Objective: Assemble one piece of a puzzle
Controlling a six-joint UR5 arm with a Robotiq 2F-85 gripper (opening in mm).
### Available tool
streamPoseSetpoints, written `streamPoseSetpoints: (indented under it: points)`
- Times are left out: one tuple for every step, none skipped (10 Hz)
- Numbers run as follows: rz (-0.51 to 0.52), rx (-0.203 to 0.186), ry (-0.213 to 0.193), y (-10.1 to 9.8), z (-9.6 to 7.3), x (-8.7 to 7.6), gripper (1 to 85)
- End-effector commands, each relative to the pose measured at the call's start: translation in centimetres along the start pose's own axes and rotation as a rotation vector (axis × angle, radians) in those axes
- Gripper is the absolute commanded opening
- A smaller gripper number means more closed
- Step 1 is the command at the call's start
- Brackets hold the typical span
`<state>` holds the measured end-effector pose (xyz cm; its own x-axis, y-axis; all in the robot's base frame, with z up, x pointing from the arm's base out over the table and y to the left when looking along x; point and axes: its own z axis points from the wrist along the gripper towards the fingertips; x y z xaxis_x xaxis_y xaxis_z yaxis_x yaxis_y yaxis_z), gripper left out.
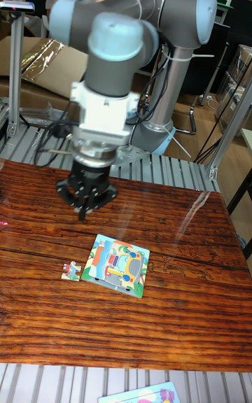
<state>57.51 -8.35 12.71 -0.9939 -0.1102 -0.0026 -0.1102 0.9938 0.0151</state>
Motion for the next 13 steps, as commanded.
streamPoseSetpoints:
  points:
    - [-0.03,-0.015,-0.036,-1.6,1.4,-1.7,42.0]
    - [-0.037,-0.025,-0.044,-1.5,1.6,-2.1,46.0]
    - [-0.04,-0.027,-0.05,-1.4,2.0,-2.4,49.3]
    - [-0.043,-0.03,-0.06,-1.2,2.3,-3.0,51.7]
    - [-0.04,-0.037,-0.07,-0.8,2.7,-3.5,54.0]
    - [-0.036,-0.041,-0.082,-0.2,3.2,-4.0,55.3]
    - [-0.041,-0.059,-0.101,0.5,3.8,-4.8,59.0]
    - [-0.055,-0.074,-0.11,0.9,4.2,-5.1,62.3]
    - [-0.07,-0.077,-0.094,1.0,4.5,-4.7,67.7]
    - [-0.067,-0.079,-0.092,1.1,4.7,-4.7,71.7]
    - [-0.046,-0.082,-0.097,1.3,4.8,-4.8,72.3]
    - [-0.033,-0.073,-0.097,1.1,5.1,-4.8,72.0]
    - [-0.029,-0.069,-0.096,1.1,5.2,-4.8,71.7]
